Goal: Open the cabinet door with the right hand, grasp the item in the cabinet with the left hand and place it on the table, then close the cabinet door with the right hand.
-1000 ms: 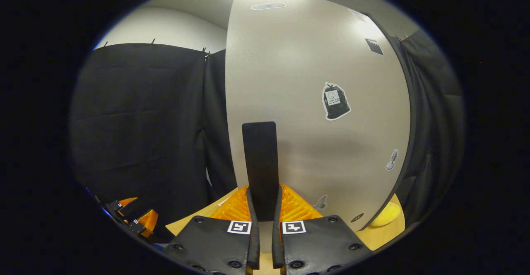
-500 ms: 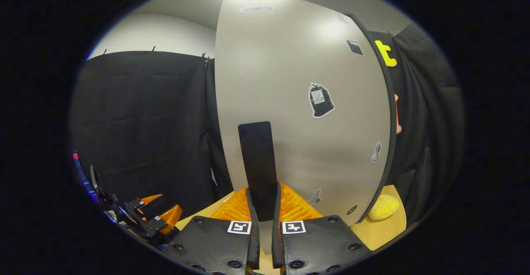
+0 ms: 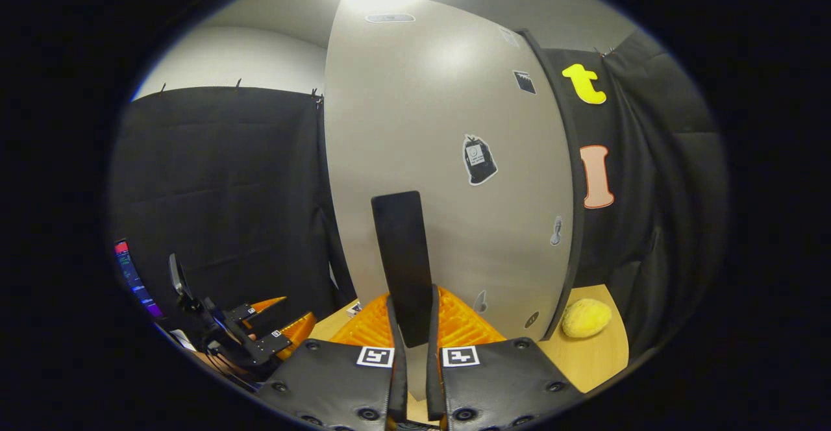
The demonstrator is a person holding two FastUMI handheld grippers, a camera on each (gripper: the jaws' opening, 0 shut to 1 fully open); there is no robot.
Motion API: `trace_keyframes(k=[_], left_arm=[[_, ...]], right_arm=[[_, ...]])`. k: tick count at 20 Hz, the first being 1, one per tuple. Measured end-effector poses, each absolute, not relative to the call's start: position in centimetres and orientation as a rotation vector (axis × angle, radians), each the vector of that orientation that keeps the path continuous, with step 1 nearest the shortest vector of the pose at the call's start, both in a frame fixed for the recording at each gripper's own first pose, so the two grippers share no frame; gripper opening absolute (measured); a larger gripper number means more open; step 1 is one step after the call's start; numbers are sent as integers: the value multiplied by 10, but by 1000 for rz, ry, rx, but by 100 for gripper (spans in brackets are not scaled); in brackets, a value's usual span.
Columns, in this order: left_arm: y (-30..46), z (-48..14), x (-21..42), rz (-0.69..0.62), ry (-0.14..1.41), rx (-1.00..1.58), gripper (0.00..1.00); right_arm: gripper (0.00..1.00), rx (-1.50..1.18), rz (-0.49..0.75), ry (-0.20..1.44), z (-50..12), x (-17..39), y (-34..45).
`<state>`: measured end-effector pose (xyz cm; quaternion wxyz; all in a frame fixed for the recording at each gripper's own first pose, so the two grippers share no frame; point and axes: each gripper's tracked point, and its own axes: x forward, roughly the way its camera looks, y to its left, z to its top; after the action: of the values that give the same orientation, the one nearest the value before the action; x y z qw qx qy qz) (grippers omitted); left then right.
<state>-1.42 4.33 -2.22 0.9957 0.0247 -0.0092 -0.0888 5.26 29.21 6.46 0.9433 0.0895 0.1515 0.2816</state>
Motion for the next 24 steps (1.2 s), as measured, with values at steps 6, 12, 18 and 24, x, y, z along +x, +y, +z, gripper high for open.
trace_keyframes(k=[6,12,18,24], left_arm=[[-2,-14,-12,-244,-29,28,82],[-50,-9,-15,-305,-37,3,82],[-84,-2,-26,-350,-50,6,82],[-102,-1,-25,-350,-44,-8,83]], right_arm=[[13,168,532,306,65,41,267],[12,176,464,294,65,26,229],[11,187,432,293,64,25,201],[11,193,392,288,63,28,173]])
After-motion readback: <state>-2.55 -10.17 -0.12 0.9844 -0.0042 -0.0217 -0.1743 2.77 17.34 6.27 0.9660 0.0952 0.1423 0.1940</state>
